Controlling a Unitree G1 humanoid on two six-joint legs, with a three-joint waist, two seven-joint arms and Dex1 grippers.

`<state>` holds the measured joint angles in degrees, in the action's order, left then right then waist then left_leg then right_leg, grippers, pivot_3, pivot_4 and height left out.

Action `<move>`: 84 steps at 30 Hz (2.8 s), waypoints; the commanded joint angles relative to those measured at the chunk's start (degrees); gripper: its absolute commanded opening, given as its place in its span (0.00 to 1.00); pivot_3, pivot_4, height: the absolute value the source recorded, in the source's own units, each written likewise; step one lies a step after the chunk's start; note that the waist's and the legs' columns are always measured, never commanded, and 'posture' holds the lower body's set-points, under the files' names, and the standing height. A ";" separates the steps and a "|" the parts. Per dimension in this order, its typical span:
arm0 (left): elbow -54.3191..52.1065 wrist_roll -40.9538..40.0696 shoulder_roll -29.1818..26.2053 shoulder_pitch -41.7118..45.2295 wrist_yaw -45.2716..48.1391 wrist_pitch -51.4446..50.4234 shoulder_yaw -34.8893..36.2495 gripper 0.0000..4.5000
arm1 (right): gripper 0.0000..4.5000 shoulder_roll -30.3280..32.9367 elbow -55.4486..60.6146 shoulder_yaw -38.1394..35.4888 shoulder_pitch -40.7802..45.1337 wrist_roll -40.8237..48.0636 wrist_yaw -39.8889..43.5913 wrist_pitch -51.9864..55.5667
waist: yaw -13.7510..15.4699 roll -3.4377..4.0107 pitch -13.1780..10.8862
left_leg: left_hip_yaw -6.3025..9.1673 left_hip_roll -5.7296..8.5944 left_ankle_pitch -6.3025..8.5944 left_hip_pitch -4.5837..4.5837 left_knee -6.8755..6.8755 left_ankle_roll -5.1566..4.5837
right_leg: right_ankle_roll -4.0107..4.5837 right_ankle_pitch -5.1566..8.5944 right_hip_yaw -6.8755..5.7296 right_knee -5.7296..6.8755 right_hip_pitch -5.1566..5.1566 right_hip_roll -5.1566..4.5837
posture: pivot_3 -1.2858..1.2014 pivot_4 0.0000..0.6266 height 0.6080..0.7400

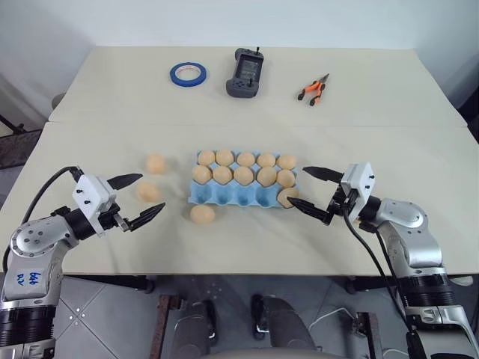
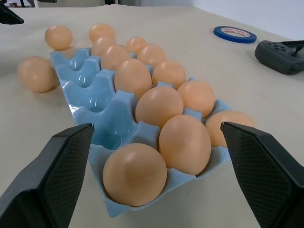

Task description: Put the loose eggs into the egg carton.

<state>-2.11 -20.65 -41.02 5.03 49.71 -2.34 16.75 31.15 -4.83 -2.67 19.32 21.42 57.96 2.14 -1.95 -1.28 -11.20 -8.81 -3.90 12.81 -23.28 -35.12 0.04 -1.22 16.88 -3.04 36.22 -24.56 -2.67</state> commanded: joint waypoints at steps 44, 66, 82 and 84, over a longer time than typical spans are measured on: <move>3.81 0.49 10.21 12.49 9.15 3.26 -16.32 0.99 | 1.00 6.76 -0.22 -18.08 -20.48 1.54 -7.33 2.53 | 0.32 -0.16 0.11 | 0.16 0.14 -0.20 0.10 -0.25 -0.17 | -0.08 -0.14 0.24 -0.09 0.17 0.17 | 0.52 0.24 1.00; 1.74 0.99 9.17 5.57 -0.79 3.41 -8.38 1.00 | 0.53 -1.56 7.95 -2.21 -2.56 2.53 -5.56 5.65 | -0.31 -0.15 0.11 | 0.19 0.10 -0.29 0.12 -0.24 -0.11 | -0.09 -0.15 0.24 0.19 0.10 0.16 | 0.52 0.24 1.00; -5.86 0.61 8.56 -0.60 -5.39 0.94 -6.04 1.00 | 0.95 -8.59 8.34 9.89 4.94 -5.38 -10.16 8.65 | 0.17 -0.25 0.17 | 0.20 0.12 -0.08 0.04 -0.18 -0.08 | 0.04 -0.14 0.18 0.21 -0.01 0.02 | 0.52 0.24 1.00; -6.38 0.57 8.51 -1.08 -5.84 0.70 -5.78 1.00 | 0.99 -8.00 9.47 9.42 4.40 -4.68 -9.04 8.31 | 0.14 -0.25 0.17 | 0.20 0.11 -0.08 0.05 -0.18 -0.07 | 0.06 -0.13 0.16 0.21 -0.01 0.03 | 0.52 0.24 1.00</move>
<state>-5.96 -19.45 -31.75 4.19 44.50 -1.83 9.16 22.86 1.93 7.20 23.62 15.71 48.05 11.39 -1.80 -1.53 -11.02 -8.61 -3.79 12.73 -23.23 -35.29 -0.03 -1.16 16.75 -2.88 36.43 -24.57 -2.64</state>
